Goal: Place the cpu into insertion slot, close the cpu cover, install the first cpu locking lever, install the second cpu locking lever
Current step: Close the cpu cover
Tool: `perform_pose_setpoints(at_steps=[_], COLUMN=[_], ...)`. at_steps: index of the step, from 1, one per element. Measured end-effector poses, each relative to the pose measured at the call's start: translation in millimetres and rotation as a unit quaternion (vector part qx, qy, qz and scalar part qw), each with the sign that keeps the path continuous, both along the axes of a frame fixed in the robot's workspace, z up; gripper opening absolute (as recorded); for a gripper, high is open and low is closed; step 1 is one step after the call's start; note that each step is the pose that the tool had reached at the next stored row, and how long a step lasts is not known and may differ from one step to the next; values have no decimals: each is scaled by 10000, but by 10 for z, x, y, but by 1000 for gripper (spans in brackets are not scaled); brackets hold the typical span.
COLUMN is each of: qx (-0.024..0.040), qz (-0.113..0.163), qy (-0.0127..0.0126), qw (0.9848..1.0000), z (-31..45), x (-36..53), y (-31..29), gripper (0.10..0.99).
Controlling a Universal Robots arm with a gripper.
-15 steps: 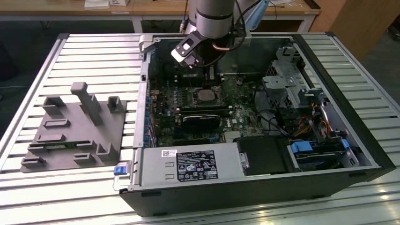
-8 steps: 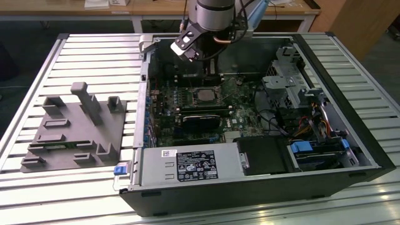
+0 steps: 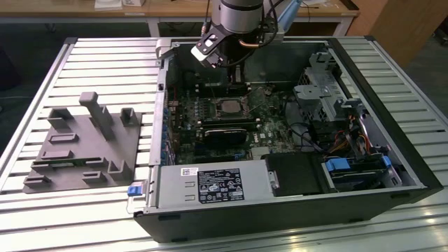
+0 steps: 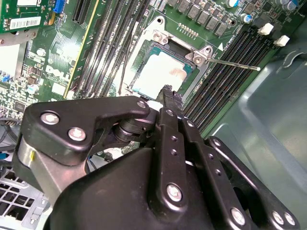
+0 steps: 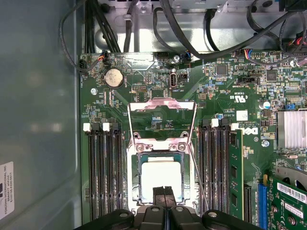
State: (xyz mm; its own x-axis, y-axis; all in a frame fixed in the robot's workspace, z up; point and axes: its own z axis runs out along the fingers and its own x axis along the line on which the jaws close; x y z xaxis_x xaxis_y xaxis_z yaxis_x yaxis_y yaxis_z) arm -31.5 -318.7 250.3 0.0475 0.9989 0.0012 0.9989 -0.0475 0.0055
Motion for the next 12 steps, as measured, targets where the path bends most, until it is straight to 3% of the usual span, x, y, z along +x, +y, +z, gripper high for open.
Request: perform_pose_setpoints(at_steps=[7, 12], qx=[-4, -2], qz=[0, 0], qy=[1, 0], qw=[10000, 10000], z=[8, 67], x=[0, 0], y=[0, 0], gripper=[106, 106])
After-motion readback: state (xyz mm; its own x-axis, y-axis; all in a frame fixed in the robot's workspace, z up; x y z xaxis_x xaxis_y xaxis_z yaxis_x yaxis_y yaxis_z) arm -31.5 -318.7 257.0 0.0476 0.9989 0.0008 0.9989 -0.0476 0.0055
